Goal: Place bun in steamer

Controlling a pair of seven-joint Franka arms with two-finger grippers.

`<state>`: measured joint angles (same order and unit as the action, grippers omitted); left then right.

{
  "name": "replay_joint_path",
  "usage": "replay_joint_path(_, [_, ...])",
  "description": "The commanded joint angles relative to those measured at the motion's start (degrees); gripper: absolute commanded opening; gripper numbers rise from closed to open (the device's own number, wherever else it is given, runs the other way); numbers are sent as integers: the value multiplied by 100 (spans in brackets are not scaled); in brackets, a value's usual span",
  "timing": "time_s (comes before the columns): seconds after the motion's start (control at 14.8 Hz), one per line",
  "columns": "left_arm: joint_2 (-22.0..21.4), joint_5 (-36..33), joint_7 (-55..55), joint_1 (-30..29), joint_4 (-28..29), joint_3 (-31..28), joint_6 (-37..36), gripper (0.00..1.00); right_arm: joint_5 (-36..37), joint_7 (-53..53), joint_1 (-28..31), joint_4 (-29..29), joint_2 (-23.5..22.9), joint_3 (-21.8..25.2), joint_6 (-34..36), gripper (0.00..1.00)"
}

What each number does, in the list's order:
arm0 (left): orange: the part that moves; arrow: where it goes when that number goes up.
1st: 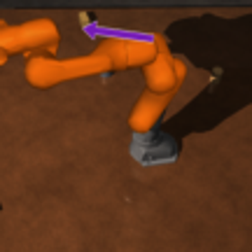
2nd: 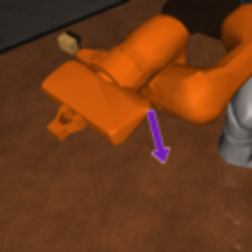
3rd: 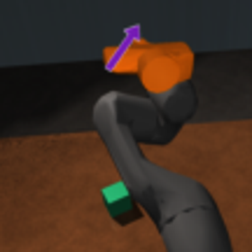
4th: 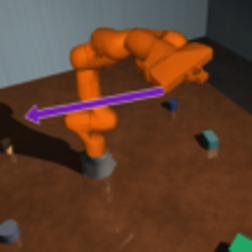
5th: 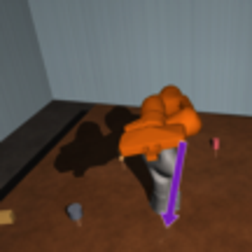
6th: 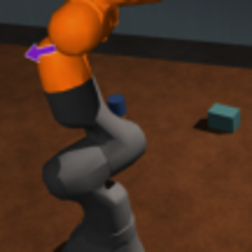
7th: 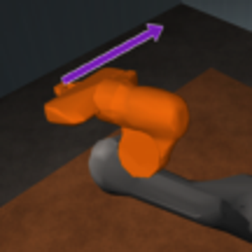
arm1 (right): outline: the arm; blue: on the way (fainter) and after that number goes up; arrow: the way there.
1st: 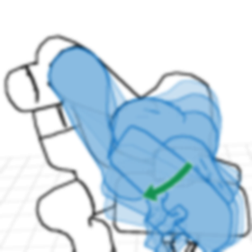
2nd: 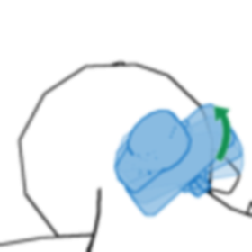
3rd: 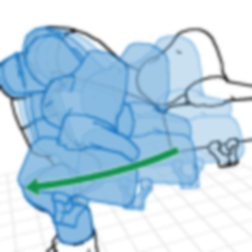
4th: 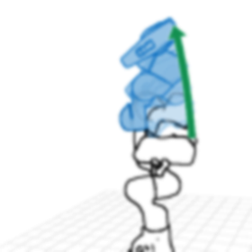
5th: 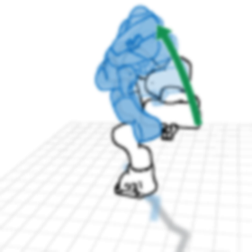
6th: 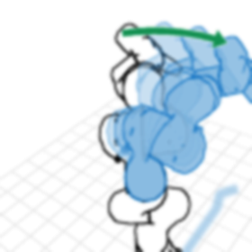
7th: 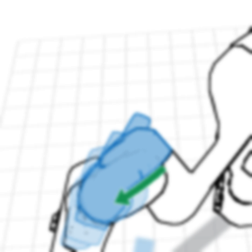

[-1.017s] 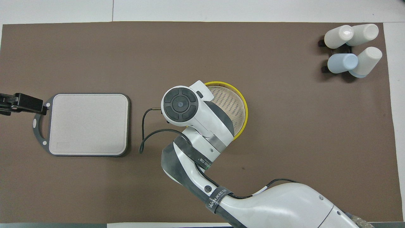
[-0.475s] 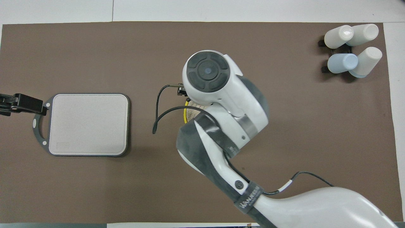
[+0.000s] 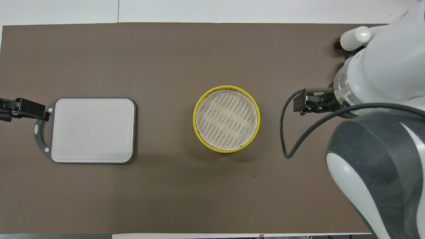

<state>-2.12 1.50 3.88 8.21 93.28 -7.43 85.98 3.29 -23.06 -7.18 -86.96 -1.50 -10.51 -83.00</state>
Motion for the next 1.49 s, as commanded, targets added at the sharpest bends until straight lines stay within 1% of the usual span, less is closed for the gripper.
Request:
replay_joint_path(0.0, [54,-89,7,49,-143,-57,-108,100,-565,914,-160,-725,370,810,-383,100])
replay_joint_path(0.14, [45,-89,7,49,-134,-57,-99,100,-593,1076,-108,-717,361,901,-470,100])
replay_joint_path(0.27, [54,-89,7,49,-134,-57,-99,100,-558,1093,-99,-735,353,901,-830,100])
replay_joint_path(0.54, [54,-89,7,49,-143,-57,-99,100,-444,1084,-38,-664,361,910,-788,100])
replay_joint_path(0.75, [54,-89,7,49,-143,-65,-90,100,-224,1137,-29,-673,431,892,-700,100])
replay_joint_path(1.42, [54,-89,-2,75,-143,-65,-64,100,-224,1234,-3,-682,449,866,-594,100])
